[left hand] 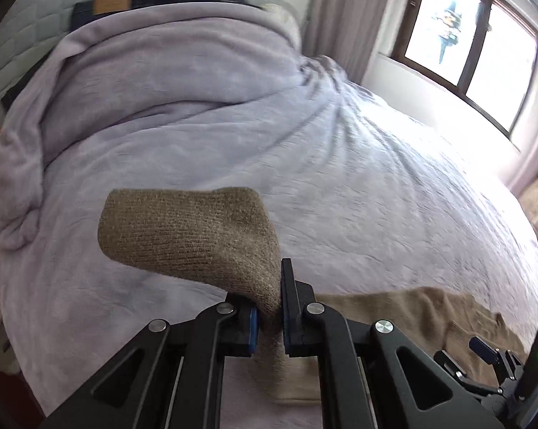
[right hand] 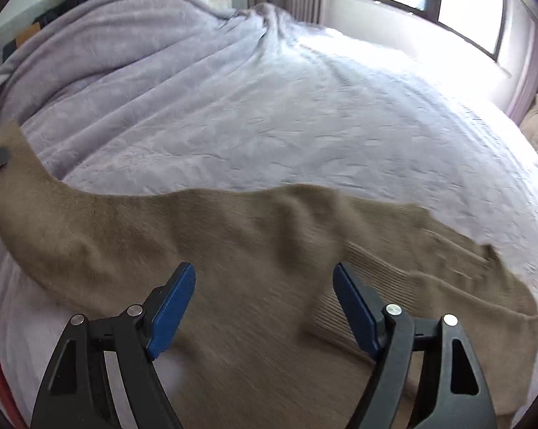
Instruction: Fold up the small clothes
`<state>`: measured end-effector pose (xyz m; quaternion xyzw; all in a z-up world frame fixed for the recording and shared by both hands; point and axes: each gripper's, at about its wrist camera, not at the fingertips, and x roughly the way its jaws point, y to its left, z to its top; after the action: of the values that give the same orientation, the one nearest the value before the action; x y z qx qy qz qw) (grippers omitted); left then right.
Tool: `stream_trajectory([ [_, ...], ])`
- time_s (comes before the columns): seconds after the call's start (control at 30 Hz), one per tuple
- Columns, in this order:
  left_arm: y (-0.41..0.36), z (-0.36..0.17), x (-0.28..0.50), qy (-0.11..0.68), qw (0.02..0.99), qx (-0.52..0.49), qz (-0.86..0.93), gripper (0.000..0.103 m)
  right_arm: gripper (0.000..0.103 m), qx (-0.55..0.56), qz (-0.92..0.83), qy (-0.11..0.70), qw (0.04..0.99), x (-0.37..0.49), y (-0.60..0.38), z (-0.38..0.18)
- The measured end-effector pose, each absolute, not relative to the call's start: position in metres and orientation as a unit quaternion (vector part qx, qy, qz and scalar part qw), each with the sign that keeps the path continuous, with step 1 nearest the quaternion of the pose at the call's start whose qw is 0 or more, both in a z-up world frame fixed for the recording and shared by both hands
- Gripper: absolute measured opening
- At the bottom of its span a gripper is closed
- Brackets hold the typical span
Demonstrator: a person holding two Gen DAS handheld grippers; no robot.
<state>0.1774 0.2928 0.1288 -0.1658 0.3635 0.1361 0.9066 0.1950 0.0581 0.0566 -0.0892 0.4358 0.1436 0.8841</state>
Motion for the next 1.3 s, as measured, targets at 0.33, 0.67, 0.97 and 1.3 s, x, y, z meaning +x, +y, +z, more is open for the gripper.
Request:
stream_trajectory([
  [0.33, 0.107, 0.147, 0.209, 0.389, 0.917, -0.082, 0.005, 0.01, 0.08, -0.057, 0.042, 0.449, 0.891, 0.148, -0.114, 0.064],
  [0.67, -0.1, 0.103, 0.244, 0.462, 0.882, 0.004, -0.097, 0.01, 0.08, -0.009, 0.0, 0.458, 0.889, 0.122, -0.229, 0.051],
  [0.97, -0.151, 0.045, 0.25, 0.515, 0.845, 0.043, -0.142, 0.015, 0.08, 0.021, 0.02, 0.458, 0.889, 0.113, -0.263, 0.035],
  [1.3, -0.068, 0.107, 0.229, 0.475, 0.852, -0.046, -0.215, 0.077, 0.08, 0.052, 0.05, 0.455, 0.888, 0.117, -0.25, 0.036],
])
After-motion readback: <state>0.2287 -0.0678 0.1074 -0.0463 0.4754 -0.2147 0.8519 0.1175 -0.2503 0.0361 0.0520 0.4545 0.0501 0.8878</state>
